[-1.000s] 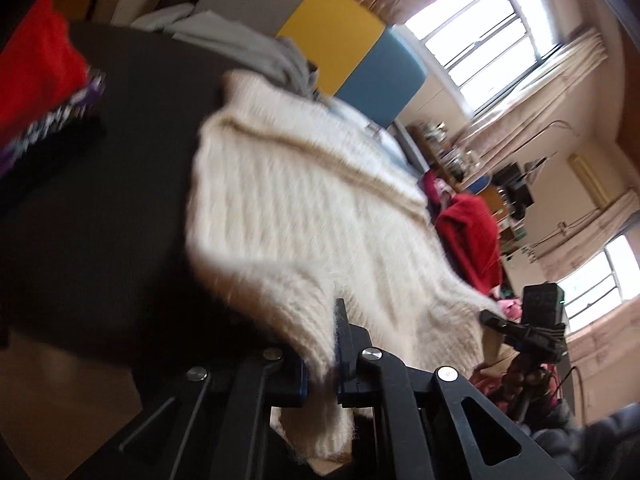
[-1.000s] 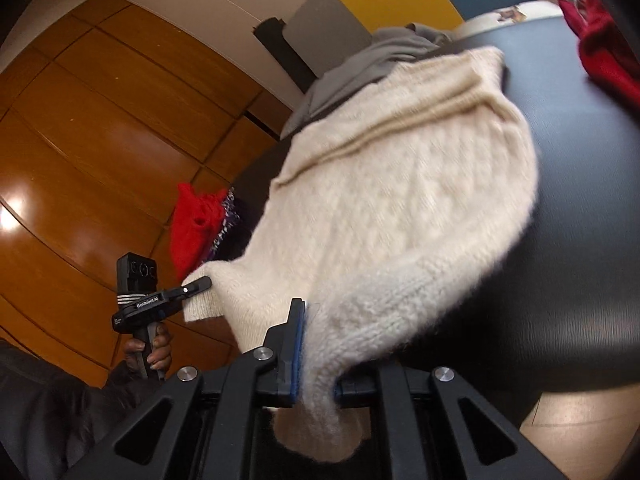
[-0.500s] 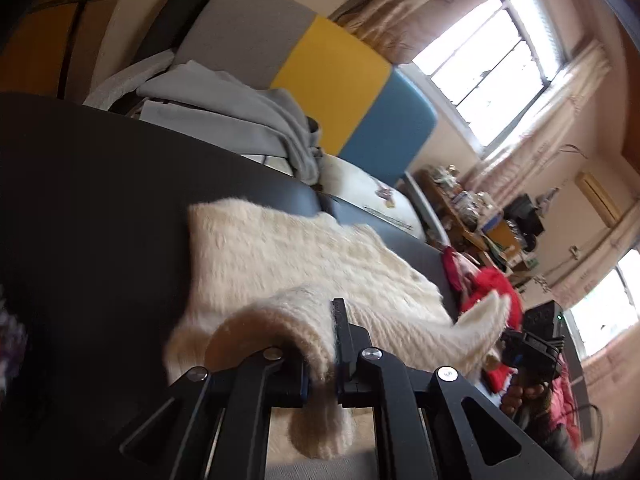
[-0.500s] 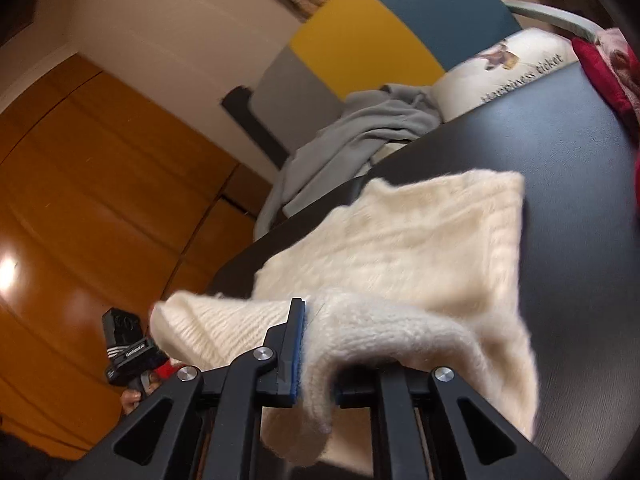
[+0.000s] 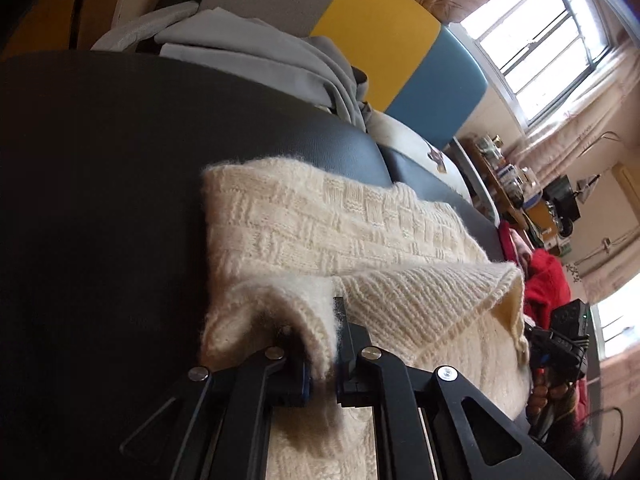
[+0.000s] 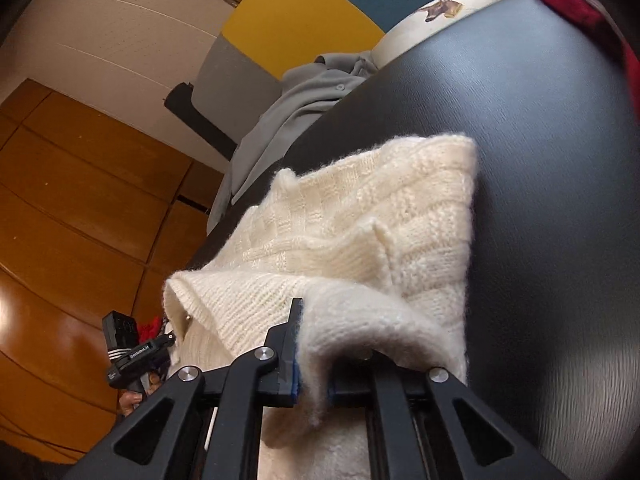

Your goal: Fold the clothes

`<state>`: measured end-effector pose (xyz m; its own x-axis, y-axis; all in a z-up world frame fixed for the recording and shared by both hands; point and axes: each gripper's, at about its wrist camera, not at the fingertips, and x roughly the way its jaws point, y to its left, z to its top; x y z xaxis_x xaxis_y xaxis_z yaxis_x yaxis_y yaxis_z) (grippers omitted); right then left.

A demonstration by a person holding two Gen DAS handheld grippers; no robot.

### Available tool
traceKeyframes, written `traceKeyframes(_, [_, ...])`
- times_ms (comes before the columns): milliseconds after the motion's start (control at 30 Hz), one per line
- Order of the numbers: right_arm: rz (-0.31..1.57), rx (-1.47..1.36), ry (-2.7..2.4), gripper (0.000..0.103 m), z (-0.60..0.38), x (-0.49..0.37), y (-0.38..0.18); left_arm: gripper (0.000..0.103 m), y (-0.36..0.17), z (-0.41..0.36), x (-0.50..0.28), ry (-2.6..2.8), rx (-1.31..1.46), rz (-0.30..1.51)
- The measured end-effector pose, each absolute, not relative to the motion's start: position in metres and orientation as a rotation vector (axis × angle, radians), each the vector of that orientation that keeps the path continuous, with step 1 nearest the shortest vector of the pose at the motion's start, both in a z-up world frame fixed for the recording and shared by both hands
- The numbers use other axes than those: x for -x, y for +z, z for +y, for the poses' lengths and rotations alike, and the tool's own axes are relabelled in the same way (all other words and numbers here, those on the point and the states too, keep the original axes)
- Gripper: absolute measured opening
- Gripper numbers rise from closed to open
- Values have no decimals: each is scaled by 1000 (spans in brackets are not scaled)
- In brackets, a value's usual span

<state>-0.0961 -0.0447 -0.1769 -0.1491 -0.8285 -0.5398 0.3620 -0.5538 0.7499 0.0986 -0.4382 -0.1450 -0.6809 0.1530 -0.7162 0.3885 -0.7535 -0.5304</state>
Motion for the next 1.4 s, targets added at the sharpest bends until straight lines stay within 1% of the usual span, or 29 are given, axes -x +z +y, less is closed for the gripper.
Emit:
traceKeyframes(100, [-557, -1292, -1797, 5, -33, 73, -173, 8, -141, -423, -127, -2536, -1205, 1060])
traceKeyframes(167, [-546, -1299, -1774, 11, -29, 62, -167, 8, -133, -423, -133, -2536, -1189, 1102])
traceKeyframes(233, [-540, -1286, -1762, 21, -28, 57, -157, 8, -124, -424, -137, -2539, -1168, 1150])
traceKeyframes(300, [-534, -1261, -1760, 21, -30, 55, -146, 8, -115, -424, -141, -2540, -1146, 1197])
traceKeyframes(467, [-682, -1210, -1778, 21, -30, 76, -138, 8, -104, -437, -117, -2541, -1088, 1273])
traceKeyframes(667, [-971, -1293, -1743, 20, -25, 100, -178, 10, -141, -469, -101, -2321, -1085, 1587])
traceKeyframes(700, [-1040, -1286, -1718, 20, -19, 102, -182, 14, -142, -473, -101, -2301, -1069, 1624])
traceKeyframes(733, [-1102, -1277, -1696, 21, -14, 104, -186, 16, -140, -475, -101, -2302, -1061, 1622])
traceKeyframes(767, [-1130, -1261, -1694, 22, -9, 105, -186, 17, -136, -476, -100, -2312, -1057, 1604])
traceKeyframes(800, [-1142, -1244, -1697, 26, -5, 105, -185, 21, -131, -477, -99, -2322, -1053, 1586])
traceKeyframes(833, [-1145, -1236, -1695, 28, -2, 106, -183, 32, -127, -478, -98, -2332, -1048, 1567])
traceKeyframes(867, [-1141, -1228, -1698, 29, 1, 106, -180, 39, -123, -480, -97, -2342, -1044, 1549])
traceKeyframes(933, [-1076, -1216, -1735, 29, 4, 105, -168, 68, -114, -482, -95, -2361, -1035, 1511])
traceKeyframes(967, [-1037, -1211, -1756, 29, 6, 104, -161, 69, -110, -483, -94, -2370, -1031, 1493])
traceKeyframes(1033, [-906, -1214, -1821, 29, 4, 100, -145, 70, -101, -486, -92, -2388, -1021, 1455])
traceKeyframes(1100, [-710, -1216, -1924, 29, -3, 92, -129, 70, -96, -486, -95, -2415, -1033, 1340])
traceKeyframes(1167, [-462, -1212, -2034, 29, -17, 83, -115, 72, -97, -485, -96, -2437, -1057, 1229])
traceKeyframes(1233, [-284, -1220, -2093, 29, -31, 82, -115, 75, -99, -485, -97, -2455, -1078, 1117])
traceKeyframes(1300, [-102, -1224, -2143, 29, -44, 81, -114, 77, -100, -485, -98, -2470, -1097, 1005])
traceKeyframes(1333, [-19, -1224, -2162, 29, -51, 81, -114, 77, -101, -484, -99, -2475, -1106, 949])
traceKeyframes(1367, [20, -1229, -2168, 29, -58, 85, -115, 78, -101, -484, -99, -2480, -1115, 893])
traceKeyframes(1400, [53, -1237, -2179, 29, -68, 90, -116, 80, -102, -484, -99, -2484, -1123, 837])
